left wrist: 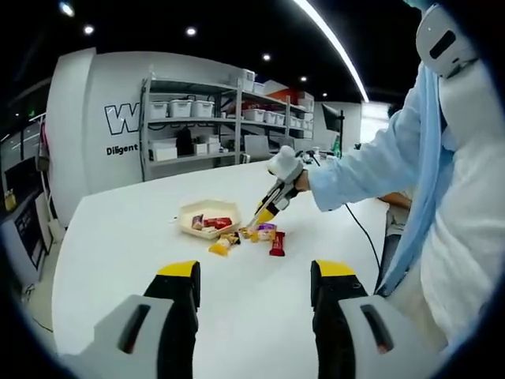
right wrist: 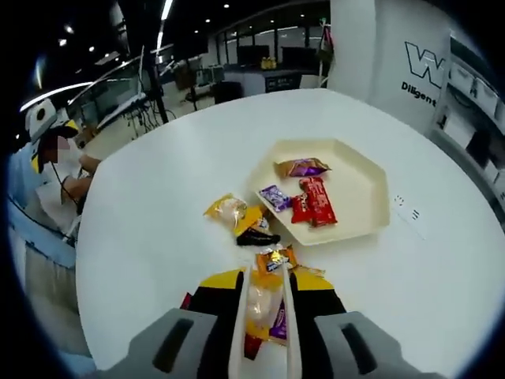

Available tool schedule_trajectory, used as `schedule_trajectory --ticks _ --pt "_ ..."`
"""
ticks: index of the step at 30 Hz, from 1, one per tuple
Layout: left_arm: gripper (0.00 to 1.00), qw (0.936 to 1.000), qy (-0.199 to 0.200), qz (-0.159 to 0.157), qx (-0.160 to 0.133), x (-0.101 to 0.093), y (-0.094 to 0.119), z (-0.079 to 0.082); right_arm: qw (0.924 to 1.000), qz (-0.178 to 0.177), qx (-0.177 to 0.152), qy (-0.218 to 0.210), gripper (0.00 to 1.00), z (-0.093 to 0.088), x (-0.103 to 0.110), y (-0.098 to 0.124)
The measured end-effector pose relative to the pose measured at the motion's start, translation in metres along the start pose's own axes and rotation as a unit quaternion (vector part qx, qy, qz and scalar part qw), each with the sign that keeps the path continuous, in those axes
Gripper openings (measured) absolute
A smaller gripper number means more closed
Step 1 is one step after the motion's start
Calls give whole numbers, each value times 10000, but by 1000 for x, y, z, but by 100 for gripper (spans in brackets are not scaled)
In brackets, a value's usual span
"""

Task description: Place the target food into the container with the food tongs after gripping and lifting it, then release it inside without dropping or visibly crushing the food.

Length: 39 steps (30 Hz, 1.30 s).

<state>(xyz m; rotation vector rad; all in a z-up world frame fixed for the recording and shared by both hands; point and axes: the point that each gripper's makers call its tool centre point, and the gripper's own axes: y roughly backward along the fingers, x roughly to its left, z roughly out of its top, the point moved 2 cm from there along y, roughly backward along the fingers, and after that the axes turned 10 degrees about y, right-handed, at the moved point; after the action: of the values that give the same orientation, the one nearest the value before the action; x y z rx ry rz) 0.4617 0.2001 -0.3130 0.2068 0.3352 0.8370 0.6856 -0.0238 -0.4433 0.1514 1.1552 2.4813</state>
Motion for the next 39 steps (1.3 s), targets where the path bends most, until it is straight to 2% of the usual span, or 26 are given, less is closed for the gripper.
schedule_trajectory --ticks 3,16,22,30,35,39 --pt "54 10000 -10 -7 3 -1 0 0 9999 -61 59 -102 17 -3 -9 -3" --pt "54 10000 17 56 4 1 5 -3 9993 -151 77 -333 17 3 -11 -9" --pt "54 10000 25 52 26 0 4 -4 9968 -307 -53 -730 18 4 -18 -4" --pt "54 10000 -16 -6 47 -2 1 -1 9975 -362 172 -586 20 0 -26 -19" --pt "54 10000 -17 17 52 -1 2 -2 9981 -336 328 -410 19 -3 -19 -20" --pt "54 10000 -7 27 84 -1 4 -4 9978 -275 369 -486 19 -8 -17 -21"
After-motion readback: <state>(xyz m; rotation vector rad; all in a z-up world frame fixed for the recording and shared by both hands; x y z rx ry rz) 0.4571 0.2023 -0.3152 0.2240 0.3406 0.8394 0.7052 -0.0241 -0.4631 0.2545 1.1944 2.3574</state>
